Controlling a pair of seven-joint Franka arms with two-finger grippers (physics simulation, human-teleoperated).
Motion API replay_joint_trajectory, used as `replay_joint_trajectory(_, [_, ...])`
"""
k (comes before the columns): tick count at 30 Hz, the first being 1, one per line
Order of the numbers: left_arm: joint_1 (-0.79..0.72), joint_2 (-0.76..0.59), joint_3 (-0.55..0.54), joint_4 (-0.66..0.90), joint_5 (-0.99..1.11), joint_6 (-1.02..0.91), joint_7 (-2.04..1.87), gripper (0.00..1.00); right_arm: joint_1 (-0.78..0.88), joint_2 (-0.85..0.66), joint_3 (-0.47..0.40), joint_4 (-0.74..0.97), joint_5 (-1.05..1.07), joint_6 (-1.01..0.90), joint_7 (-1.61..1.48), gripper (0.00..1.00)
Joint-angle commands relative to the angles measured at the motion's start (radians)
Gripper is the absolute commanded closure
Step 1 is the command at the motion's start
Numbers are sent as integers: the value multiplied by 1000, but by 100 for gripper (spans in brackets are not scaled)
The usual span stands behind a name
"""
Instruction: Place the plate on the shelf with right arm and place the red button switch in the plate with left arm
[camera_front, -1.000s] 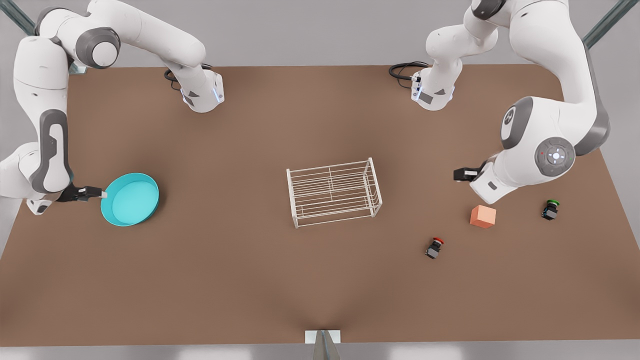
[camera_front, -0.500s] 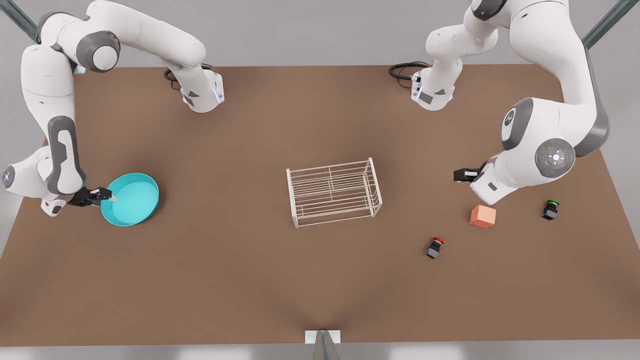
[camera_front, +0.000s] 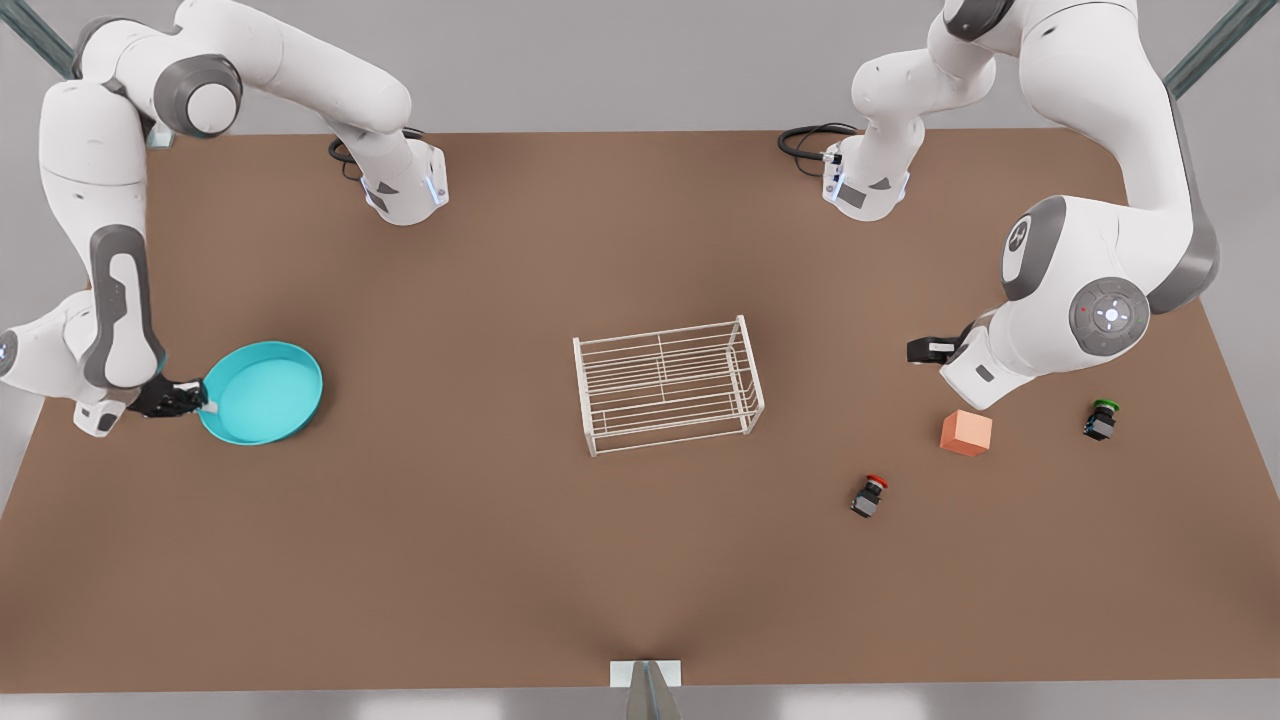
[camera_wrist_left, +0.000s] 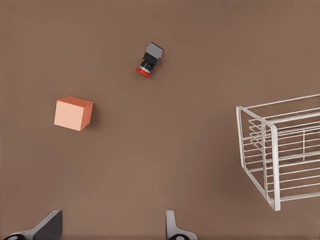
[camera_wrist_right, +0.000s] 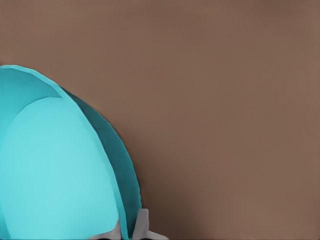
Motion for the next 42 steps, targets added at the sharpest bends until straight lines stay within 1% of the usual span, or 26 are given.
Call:
replay_joint_trajectory(1, [0,-1,-1,2,4,1,2,0,3,-13,28,32,39,-110,-79,79])
replay_joint_trajectory(3, [-2,43,-1,38,7,21,1,0,5,-13,105,112,47,-198,-65,79])
replay_joint_trajectory(5, [-2,118,-1,60,9,128,2,0,5,-13,212,181,45,-236,-29,79])
replay_joint_trajectory(6, [-3,167,-2,60,7,208,4,0,6,-12,273,223,44,-268,54,79])
replay_joint_trajectory(8, [-17,259,-4,60,9,304,90,0,43,-10,330,255,44,-305,181,79])
replay_joint_trajectory(10, [-34,330,-7,60,97,369,179,0,113,-9,382,292,42,-318,336,79])
replay_joint_trajectory(12, [-49,400,-5,60,140,446,245,0,227,-10,393,344,42,-325,499,79])
replay_joint_trajectory(13, [-52,426,-5,62,213,466,272,0,282,-9,393,370,42,-330,579,79])
replay_joint_trajectory(14, [-54,451,-4,63,226,484,317,0,326,-9,393,382,42,-331,643,79])
replay_joint_trajectory(15, [-55,451,1,57,228,510,344,0,357,-13,393,384,44,-331,698,79])
replay_joint_trajectory(17, [-77,453,51,36,223,567,421,0,469,-12,393,445,44,-331,876,79])
replay_joint_trajectory(18, [-83,453,53,16,223,575,432,0,514,-12,393,471,42,-331,964,79])
replay_joint_trajectory(20, [-89,471,76,11,223,624,443,0,574,-10,393,519,41,-331,1094,79])
replay_joint_trajectory(21, [-115,485,94,11,223,643,441,0,604,-7,393,540,41,-330,1157,79])
replay_joint_trajectory(23, [-127,506,113,8,223,710,444,0,672,27,392,592,30,-319,1254,79])
replay_joint_trajectory(25, [-146,523,119,13,226,716,443,0,727,63,384,622,24,-270,1327,79])
replay_joint_trajectory(26, [-144,535,120,13,228,769,446,0,756,74,381,628,22,-243,1364,79])
replay_joint_trajectory(28, [-141,557,136,14,228,832,446,0,781,91,379,628,-2,-218,1387,79])
replay_joint_trajectory(31, [-141,577,145,14,228,852,444,0,819,103,381,603,-62,-216,1387,79])
replay_joint_trajectory(34, [-153,585,156,13,214,852,438,0,847,125,381,594,-107,-213,1384,79])
replay_joint_trajectory(36, [-163,586,156,13,214,852,432,0,851,126,381,556,-127,-173,1384,79])
replay_joint_trajectory(42, [-164,603,156,13,214,840,440,0,882,128,382,516,-125,-117,1377,79])
